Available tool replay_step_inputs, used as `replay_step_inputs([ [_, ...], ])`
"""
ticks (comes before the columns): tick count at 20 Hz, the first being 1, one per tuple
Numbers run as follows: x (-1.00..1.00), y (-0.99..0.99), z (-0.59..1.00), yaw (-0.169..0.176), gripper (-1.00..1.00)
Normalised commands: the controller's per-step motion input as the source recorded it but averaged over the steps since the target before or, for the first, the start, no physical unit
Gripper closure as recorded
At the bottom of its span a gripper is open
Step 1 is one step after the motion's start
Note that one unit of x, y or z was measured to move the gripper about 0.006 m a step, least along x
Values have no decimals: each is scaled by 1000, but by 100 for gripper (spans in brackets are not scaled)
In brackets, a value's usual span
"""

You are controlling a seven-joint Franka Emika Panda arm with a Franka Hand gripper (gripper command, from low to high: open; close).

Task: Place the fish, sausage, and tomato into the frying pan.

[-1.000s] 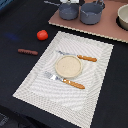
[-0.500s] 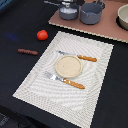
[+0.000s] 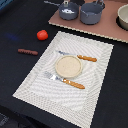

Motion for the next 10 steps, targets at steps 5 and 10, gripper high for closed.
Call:
replay_step_inputs([
  [5,-87,-1000,93,0,-100],
  [10,-59,-1000,43,0,-100],
])
